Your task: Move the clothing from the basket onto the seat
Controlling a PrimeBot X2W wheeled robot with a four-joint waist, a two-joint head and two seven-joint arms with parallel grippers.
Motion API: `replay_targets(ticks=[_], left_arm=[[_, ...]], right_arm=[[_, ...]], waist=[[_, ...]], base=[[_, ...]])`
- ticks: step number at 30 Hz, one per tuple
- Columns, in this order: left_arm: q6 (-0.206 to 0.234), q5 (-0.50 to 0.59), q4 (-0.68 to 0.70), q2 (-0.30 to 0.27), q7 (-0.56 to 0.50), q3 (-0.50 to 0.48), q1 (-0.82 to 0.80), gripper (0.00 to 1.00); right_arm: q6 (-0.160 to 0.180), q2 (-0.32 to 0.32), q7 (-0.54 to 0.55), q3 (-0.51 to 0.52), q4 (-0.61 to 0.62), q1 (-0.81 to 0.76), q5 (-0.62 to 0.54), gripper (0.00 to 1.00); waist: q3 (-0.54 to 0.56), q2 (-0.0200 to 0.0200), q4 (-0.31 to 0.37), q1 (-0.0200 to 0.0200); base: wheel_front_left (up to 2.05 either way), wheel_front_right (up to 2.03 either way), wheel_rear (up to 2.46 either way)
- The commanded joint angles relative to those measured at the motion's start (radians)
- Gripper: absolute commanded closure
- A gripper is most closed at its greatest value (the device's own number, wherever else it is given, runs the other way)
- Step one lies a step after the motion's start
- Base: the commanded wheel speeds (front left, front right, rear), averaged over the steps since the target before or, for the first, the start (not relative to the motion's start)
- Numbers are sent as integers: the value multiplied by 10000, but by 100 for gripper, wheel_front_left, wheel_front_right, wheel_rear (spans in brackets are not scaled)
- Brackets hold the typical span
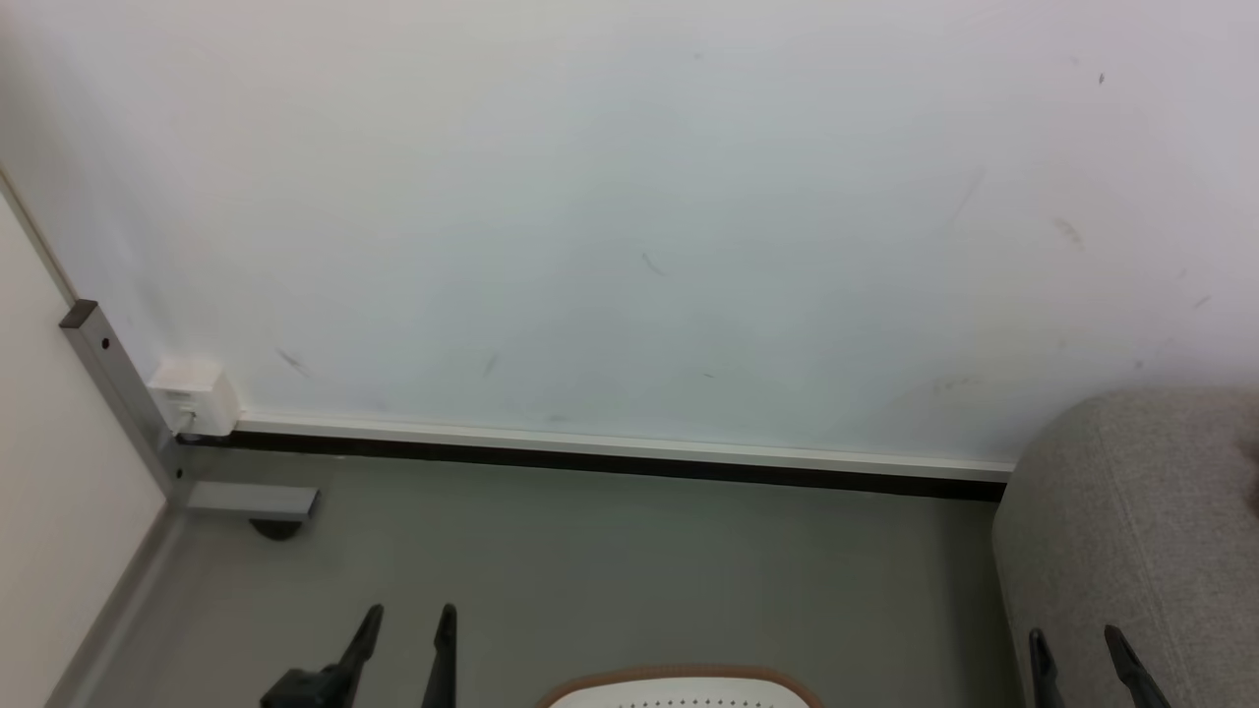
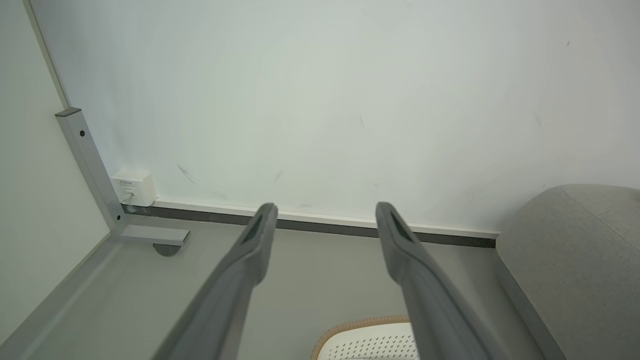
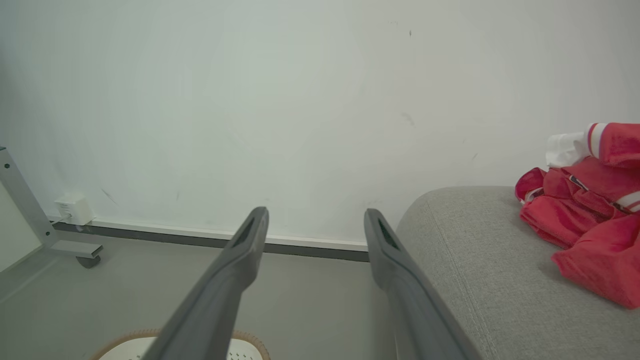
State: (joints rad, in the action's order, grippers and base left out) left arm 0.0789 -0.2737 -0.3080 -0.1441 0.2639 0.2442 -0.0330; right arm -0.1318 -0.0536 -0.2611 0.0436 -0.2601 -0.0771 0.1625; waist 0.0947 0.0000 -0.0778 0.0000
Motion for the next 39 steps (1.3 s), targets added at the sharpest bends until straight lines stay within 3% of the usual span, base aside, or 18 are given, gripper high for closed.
replay_targets(ticks=[1, 14, 28, 29, 34, 39], left_arm=[[-100, 226, -5, 115, 7, -291, 215, 0], [-846, 1024, -191, 565, 7, -1241, 286, 0], [-1413, 1400, -417, 827, 6, -1571, 256, 0], [-1436, 1333, -405, 817, 0, -1565, 195, 100], [-1452, 1173, -779, 886, -90, -1596, 271, 100], [-1498, 172, -770, 888, -428, -1822, 105, 100]], right_arm=[[21, 11, -26, -39, -67, -102, -102, 0], [21, 42, -27, -168, -206, -75, 265, 0], [22, 40, -28, -197, -219, -124, 432, 0], [0, 46, 0, -207, -203, -37, 326, 100], [0, 112, 117, -182, -548, -77, 484, 100], [1, 104, 413, -78, -551, 119, 1464, 100]], waist=[[37, 0, 6, 0], [12, 0, 16, 0], [-46, 0, 124, 0], [-47, 0, 127, 0], [-59, 0, 142, 0], [-92, 0, 167, 0]], base=[[0, 0, 0], [0, 0, 0], [0, 0, 0], [0, 0, 0], [0, 0, 0], [0, 0, 0]])
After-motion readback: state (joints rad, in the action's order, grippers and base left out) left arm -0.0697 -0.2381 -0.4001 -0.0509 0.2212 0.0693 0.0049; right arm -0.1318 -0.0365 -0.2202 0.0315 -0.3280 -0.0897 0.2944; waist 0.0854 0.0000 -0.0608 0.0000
